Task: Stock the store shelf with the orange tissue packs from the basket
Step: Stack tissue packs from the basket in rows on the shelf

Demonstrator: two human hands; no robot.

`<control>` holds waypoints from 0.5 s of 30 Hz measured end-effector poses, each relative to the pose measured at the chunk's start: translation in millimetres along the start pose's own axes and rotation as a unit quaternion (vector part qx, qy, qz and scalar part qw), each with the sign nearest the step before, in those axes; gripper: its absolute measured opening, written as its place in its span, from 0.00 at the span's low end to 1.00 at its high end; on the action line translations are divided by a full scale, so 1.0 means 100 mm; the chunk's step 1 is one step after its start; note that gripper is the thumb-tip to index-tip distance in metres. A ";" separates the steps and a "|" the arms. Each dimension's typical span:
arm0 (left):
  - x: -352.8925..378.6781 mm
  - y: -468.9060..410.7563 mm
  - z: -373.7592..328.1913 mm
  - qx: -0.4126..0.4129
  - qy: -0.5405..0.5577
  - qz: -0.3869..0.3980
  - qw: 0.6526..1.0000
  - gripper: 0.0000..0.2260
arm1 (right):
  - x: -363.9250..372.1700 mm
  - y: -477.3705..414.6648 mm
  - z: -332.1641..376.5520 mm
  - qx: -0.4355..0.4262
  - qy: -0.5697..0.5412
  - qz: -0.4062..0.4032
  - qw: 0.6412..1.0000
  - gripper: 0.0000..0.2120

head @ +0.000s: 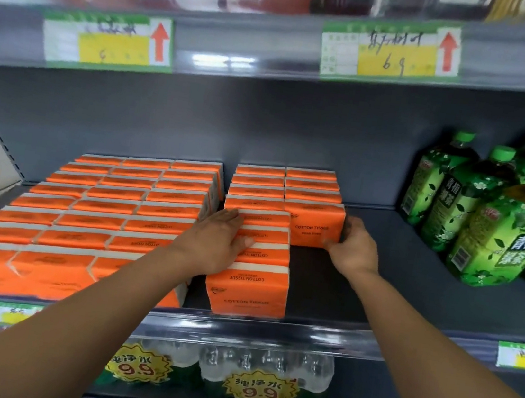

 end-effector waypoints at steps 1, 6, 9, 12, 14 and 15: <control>0.00 0.03 0.02 0.002 0.000 -0.001 1.000 0.28 | -0.02 0.05 0.02 0.001 0.022 0.009 1.000 0.22; -0.06 0.28 0.01 0.004 -0.015 -0.013 1.000 0.23 | -0.10 0.35 0.09 -0.017 0.128 0.052 0.990 0.23; -0.12 0.45 0.00 -0.001 -0.027 -0.026 0.999 0.19 | -0.15 0.56 0.15 -0.036 0.169 0.079 0.982 0.26; -0.19 0.64 0.00 -0.012 -0.037 -0.045 0.998 0.17 | -0.21 0.79 0.22 -0.063 0.203 0.094 0.973 0.25; -0.22 0.80 0.01 -0.020 -0.046 -0.054 0.997 0.16 | -0.24 0.95 0.28 -0.077 0.222 0.102 0.967 0.24; -0.23 0.88 0.03 -0.022 -0.049 -0.059 0.997 0.16 | -0.26 1.04 0.31 -0.082 0.231 0.105 0.964 0.24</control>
Point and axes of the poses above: each hand's wrist, its own y-axis away from the middle knuckle, its own x-axis out of the palm, z = x × y, the point moved 3 cm from there along -y, towards the middle knuckle, and after that the axes turned 2 degrees about -z, right-handed, at the moved point
